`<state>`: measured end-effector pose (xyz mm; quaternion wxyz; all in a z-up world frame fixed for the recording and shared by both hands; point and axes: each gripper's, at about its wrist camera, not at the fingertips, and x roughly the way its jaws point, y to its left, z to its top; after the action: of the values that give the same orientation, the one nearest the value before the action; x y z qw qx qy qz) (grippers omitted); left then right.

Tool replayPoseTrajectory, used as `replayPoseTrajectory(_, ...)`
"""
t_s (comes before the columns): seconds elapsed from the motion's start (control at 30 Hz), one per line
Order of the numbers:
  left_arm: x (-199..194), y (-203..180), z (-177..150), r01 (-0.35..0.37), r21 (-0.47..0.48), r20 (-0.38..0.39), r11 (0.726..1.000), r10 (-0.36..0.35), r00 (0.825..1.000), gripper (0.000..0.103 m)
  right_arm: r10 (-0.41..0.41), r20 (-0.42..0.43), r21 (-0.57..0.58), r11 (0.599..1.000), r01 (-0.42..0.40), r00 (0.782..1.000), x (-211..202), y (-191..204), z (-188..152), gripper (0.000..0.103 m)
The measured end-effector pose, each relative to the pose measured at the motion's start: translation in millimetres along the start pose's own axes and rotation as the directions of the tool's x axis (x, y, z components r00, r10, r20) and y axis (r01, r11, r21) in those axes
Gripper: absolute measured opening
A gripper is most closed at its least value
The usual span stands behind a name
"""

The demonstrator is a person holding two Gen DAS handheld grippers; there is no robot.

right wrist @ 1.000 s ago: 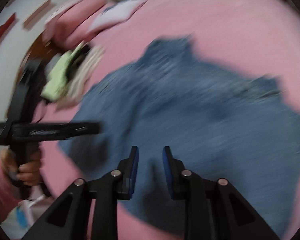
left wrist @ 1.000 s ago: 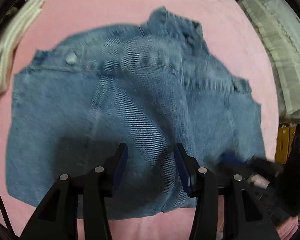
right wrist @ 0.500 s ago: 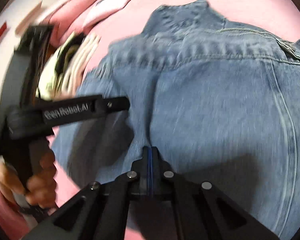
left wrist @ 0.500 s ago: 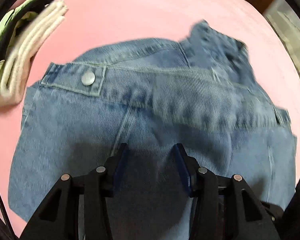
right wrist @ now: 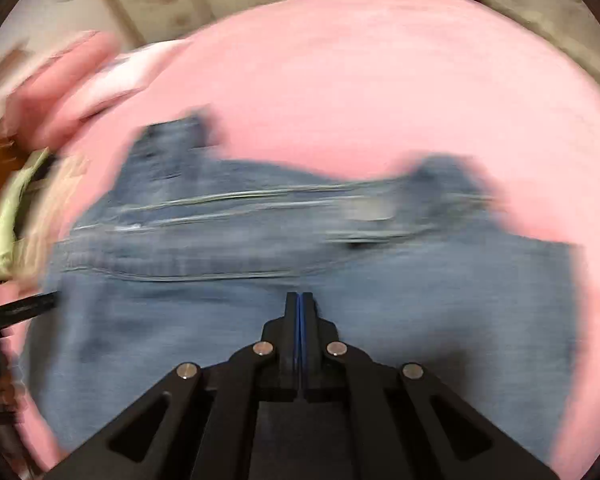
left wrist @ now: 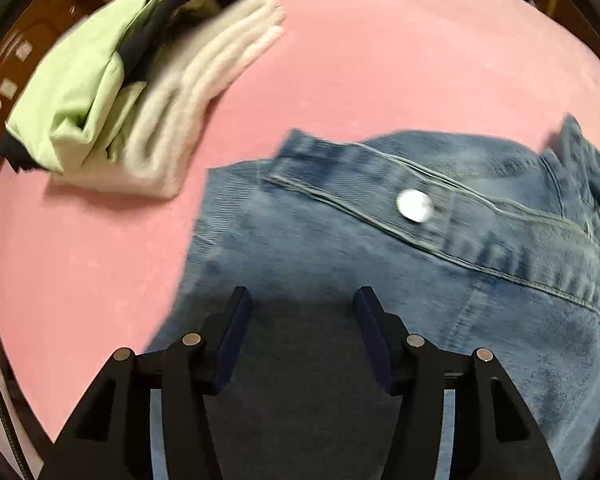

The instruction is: Fold large clothes

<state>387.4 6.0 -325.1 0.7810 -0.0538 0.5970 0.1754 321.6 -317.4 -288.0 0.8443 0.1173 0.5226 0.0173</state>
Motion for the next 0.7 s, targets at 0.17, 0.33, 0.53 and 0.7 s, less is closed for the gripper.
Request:
replayPoseTrajectory(0.17, 3, 25, 2, -0.072, -0.023, 0.011, 0.997, 0.072, 0.997, 0.054, -0.170, 0.025, 0.014, 0.985, 0.170, 0.985, -15, -35, -3, 0.000)
replayPoseTrajectory(0.33, -2, 41, -4, -0.169, 0.006, 0.002, 0.986, 0.169, 0.986, 0.053, -0.250, 0.031, 0.042, 0.968, 0.249, 0.968, -36, -43, -2, 0.000)
replayPoseTrajectory(0.53, -41, 25, -32, 0.045, 0.064, -0.044, 0.997, -0.042, 0.998, 0.053, -0.105, 0.029, -0.055, 0.993, 0.106, 0.994, -76, 15, -29, 0.000)
replayPoseTrajectory(0.7, -75, -21, -79, 0.330, 0.154, -0.107, 0.931, -0.317, 0.942, 0.051, 0.185, -0.112, -0.056, 0.980, -0.192, 0.976, -79, 76, -73, 0.000)
